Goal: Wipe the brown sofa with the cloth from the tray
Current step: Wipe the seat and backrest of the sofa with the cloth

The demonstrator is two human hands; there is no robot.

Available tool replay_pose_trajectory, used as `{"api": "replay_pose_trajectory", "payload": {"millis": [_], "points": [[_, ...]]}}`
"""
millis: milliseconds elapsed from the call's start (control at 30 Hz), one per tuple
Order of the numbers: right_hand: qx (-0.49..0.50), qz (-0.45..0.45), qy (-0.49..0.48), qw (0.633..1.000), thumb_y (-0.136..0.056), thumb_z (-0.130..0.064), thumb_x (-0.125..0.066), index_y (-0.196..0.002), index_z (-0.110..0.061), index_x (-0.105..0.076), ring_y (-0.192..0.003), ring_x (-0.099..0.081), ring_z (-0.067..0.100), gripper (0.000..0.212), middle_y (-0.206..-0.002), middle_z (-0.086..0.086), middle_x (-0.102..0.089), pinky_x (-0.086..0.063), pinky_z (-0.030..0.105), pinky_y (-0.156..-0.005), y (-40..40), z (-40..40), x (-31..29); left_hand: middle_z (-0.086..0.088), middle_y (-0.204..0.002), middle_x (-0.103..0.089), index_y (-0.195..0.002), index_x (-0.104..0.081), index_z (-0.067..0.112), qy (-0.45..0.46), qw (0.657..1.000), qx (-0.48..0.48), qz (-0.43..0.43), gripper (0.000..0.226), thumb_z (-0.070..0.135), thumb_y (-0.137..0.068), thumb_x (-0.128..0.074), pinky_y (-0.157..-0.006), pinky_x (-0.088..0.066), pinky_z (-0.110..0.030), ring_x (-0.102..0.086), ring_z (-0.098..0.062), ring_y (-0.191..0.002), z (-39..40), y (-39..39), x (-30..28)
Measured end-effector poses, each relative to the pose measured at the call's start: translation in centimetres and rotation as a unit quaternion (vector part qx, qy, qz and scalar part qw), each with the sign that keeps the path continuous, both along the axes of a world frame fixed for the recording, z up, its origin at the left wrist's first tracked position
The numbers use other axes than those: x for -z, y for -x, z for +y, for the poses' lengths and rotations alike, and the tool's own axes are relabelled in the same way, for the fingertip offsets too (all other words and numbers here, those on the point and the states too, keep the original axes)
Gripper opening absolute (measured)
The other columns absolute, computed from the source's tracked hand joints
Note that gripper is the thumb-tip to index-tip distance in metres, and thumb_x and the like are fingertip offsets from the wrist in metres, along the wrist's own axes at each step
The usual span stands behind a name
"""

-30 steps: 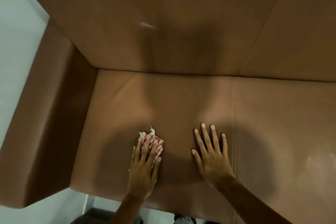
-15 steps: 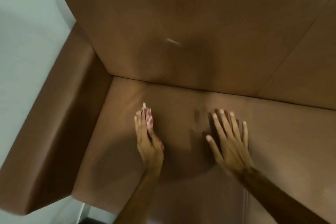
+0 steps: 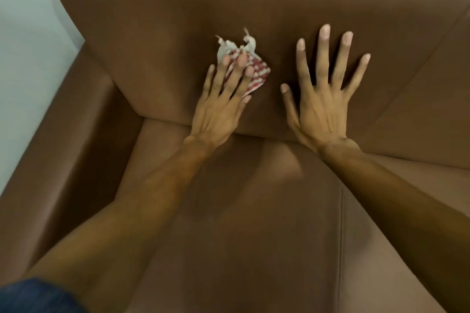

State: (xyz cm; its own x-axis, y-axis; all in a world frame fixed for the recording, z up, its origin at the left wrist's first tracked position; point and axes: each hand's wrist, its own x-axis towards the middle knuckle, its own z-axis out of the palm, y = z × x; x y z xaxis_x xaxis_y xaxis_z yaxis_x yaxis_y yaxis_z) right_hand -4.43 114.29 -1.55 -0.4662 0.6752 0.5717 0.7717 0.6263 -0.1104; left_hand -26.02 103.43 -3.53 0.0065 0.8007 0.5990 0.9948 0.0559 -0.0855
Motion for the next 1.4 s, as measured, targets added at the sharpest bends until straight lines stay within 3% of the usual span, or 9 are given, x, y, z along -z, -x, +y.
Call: {"api": "replay_pose_trajectory", "payload": {"millis": [133, 233, 400, 500, 667, 867, 1033, 1200, 1400], "points": [[0.009, -0.033, -0.037, 0.999, -0.118, -0.055, -0.047, -0.179, -0.024, -0.026, -0.164, -0.017, 0.052, 0.071, -0.182, 0.018, -0.024, -0.01, 0.079, -0.131, -0.5, 0.9, 1.0, -0.004, -0.179, 0.001, -0.174, 0.01, 0.021, 0.03, 0.997, 0.006, 0.07, 0.083, 0.034, -0.117, -0.049, -0.137, 0.016, -0.047, 0.015, -0.03, -0.17, -2.0, 5.3, -0.2], [0.0, -0.036, -0.056, 0.998, -0.118, -0.059, -0.045, -0.18, -0.027, -0.008, -0.163, -0.012, 0.051, 0.079, -0.181, 0.014, -0.013, 0.012, 0.07, -0.133, -0.3, 1.2, 1.5, -0.003, -0.182, 0.021, -0.171, 0.021, 0.026, 0.037, 0.997, -0.024, 0.059, 0.087, 0.031, -0.117, -0.048, -0.136, 0.022, -0.042, 0.016, -0.034, -0.168, -2.0, 8.4, -3.0], [0.002, -0.023, -0.082, 0.996, -0.116, -0.064, -0.047, -0.176, -0.031, 0.008, -0.159, -0.014, 0.052, 0.088, -0.178, 0.015, -0.013, 0.023, 0.063, -0.132, 0.2, 1.4, 2.2, -0.022, -0.17, -0.016, -0.169, -0.012, 0.02, -0.077, 0.995, -0.043, -0.041, 0.059, 0.039, -0.118, -0.036, -0.139, 0.007, -0.043, -0.016, -0.05, -0.157, 4.5, 3.1, -5.2], [0.003, -0.014, -0.085, 0.996, -0.114, -0.065, -0.049, -0.177, -0.032, 0.01, -0.159, -0.015, 0.053, 0.092, -0.177, 0.015, -0.015, 0.023, 0.062, -0.132, 0.4, 1.5, 2.7, -0.015, -0.167, -0.022, -0.166, -0.027, 0.016, -0.041, 0.999, 0.019, 0.005, 0.054, 0.034, -0.117, -0.039, -0.139, 0.013, -0.044, -0.021, -0.047, -0.154, 3.9, -0.6, -1.3], [-0.006, 0.0, -0.091, 0.996, -0.114, -0.064, -0.049, -0.176, -0.033, 0.011, -0.158, -0.016, 0.054, 0.092, -0.176, 0.016, -0.018, 0.019, 0.063, -0.132, 0.5, 1.6, 2.7, -0.011, -0.169, -0.028, -0.161, -0.034, 0.012, 0.05, 0.999, 0.01, 0.013, 0.076, 0.004, -0.097, -0.076, -0.135, -0.013, -0.055, -0.026, -0.046, -0.155, -2.8, 0.9, 3.6], [-0.003, 0.007, -0.08, 0.997, -0.113, -0.063, -0.049, -0.177, -0.034, 0.011, -0.16, -0.013, 0.053, 0.092, -0.178, 0.015, -0.015, 0.02, 0.061, -0.133, 1.0, 1.6, 2.7, -0.037, -0.17, -0.029, -0.165, -0.03, -0.001, -0.096, 0.978, -0.117, -0.146, 0.052, 0.02, -0.119, -0.039, -0.139, -0.016, -0.049, -0.021, -0.056, -0.158, 1.3, 4.1, -3.5], [0.003, 0.004, -0.055, 0.998, -0.113, -0.063, -0.05, -0.178, -0.036, 0.01, -0.169, 0.036, 0.026, 0.093, -0.183, -0.007, 0.032, 0.024, 0.06, -0.134, 0.7, 1.4, 2.5, -0.014, -0.176, -0.014, -0.168, -0.019, 0.022, -0.074, 0.994, -0.033, -0.078, 0.059, 0.023, -0.115, -0.043, -0.139, -0.003, -0.047, -0.012, -0.047, -0.162, 3.9, -0.7, -3.8], [0.002, -0.001, -0.052, 0.999, -0.112, -0.063, -0.051, -0.179, -0.035, 0.009, -0.169, 0.037, 0.025, 0.094, -0.183, -0.007, 0.032, 0.024, 0.059, -0.134, 0.7, 1.5, 2.5, -0.001, -0.179, 0.004, -0.168, -0.023, 0.016, 0.027, 1.0, 0.002, -0.013, 0.083, 0.008, -0.101, -0.071, -0.139, 0.0, -0.044, 0.002, -0.032, -0.165, -1.6, 1.1, 1.3], [0.005, -0.006, -0.046, 0.999, -0.114, -0.062, -0.049, -0.178, -0.033, 0.013, -0.167, 0.04, 0.027, 0.094, -0.182, -0.006, 0.036, 0.026, 0.059, -0.134, 0.7, 1.3, 2.7, 0.008, -0.182, 0.022, -0.174, 0.004, 0.028, -0.055, 0.998, -0.019, -0.028, 0.072, 0.027, -0.118, -0.042, -0.141, 0.002, -0.045, 0.02, -0.023, -0.171, 2.6, 2.8, -3.1]]}}
